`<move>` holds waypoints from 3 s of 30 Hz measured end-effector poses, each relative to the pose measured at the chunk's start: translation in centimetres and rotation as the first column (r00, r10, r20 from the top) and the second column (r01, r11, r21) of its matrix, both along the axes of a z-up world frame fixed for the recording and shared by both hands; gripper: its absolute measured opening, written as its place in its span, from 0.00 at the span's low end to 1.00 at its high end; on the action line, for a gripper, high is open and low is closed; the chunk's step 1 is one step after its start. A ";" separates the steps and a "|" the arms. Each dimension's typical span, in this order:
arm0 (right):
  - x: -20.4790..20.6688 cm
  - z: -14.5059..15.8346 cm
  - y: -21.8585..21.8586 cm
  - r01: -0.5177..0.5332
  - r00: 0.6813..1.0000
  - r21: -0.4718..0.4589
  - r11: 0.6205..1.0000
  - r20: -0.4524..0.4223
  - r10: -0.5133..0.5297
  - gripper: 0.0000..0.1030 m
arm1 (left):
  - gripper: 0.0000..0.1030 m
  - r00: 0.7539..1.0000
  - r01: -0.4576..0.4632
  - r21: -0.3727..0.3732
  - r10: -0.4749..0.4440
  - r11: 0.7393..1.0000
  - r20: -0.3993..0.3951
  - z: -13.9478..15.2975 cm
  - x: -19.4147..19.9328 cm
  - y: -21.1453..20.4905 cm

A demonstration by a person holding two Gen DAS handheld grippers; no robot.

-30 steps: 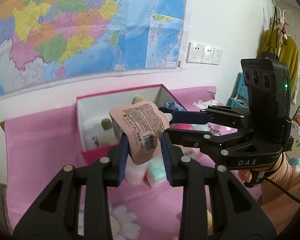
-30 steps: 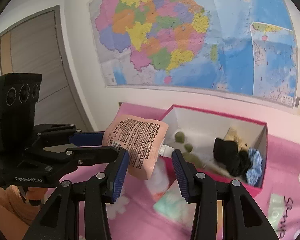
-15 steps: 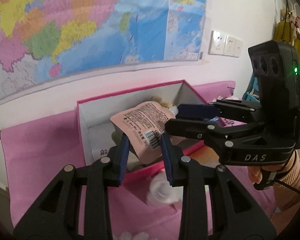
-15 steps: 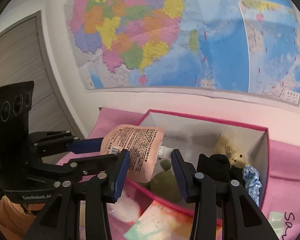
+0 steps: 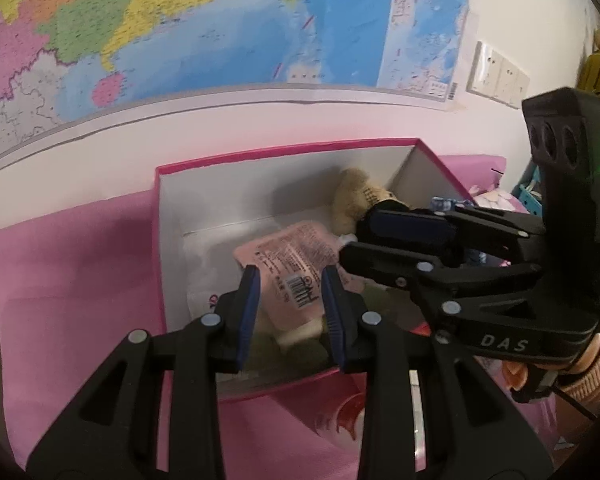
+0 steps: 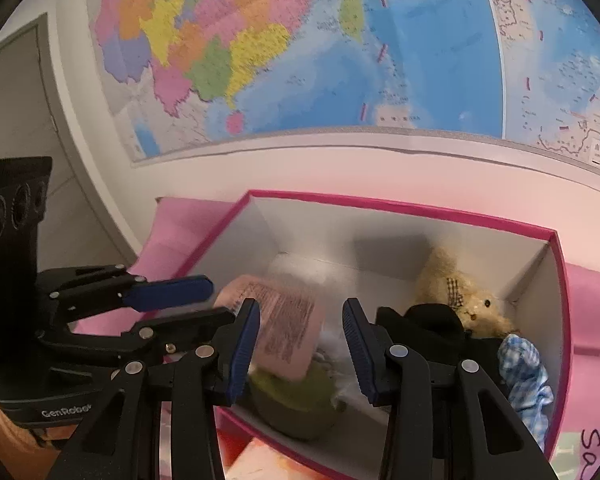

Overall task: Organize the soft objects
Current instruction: 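Lower the peach pouch into the pink box and open the right gripper, then move the right gripper to the pink floral tissue pack and grasp it, then carry the floral tissue pack into the pink box and release it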

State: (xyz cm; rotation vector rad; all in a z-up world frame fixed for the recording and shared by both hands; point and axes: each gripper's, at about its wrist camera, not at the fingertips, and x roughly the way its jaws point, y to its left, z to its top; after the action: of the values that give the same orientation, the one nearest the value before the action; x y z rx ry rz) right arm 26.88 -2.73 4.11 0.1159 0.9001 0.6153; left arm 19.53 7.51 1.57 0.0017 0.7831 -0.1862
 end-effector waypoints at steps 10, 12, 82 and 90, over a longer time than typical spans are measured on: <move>-2.9 1.1 -1.8 -0.023 1.000 0.020 1.000 0.015 0.023 0.43 | 0.50 0.996 -0.037 0.032 0.034 0.999 0.088 1.6 -3.9 -0.1; -3.6 1.5 -2.0 -0.033 0.999 0.035 0.999 0.018 0.033 0.44 | 0.50 0.995 -0.039 0.022 0.037 0.999 0.096 2.0 -4.7 -0.1; -22.7 0.4 -1.3 -0.351 0.910 0.153 0.924 -0.175 0.375 0.43 | 0.40 0.972 0.098 -0.291 -0.155 0.952 -0.178 -4.0 -23.9 -2.6; -18.8 3.9 -3.7 -0.246 0.962 0.172 0.954 -0.079 0.262 0.43 | 0.40 0.980 0.183 -0.240 -0.195 0.954 -0.027 1.0 -19.6 -3.4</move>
State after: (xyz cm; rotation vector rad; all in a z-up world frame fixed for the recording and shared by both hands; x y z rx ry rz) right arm 8.12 -6.43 7.98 0.1794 0.9707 0.9298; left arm -0.05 4.16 2.58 -0.1545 0.8073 -0.4624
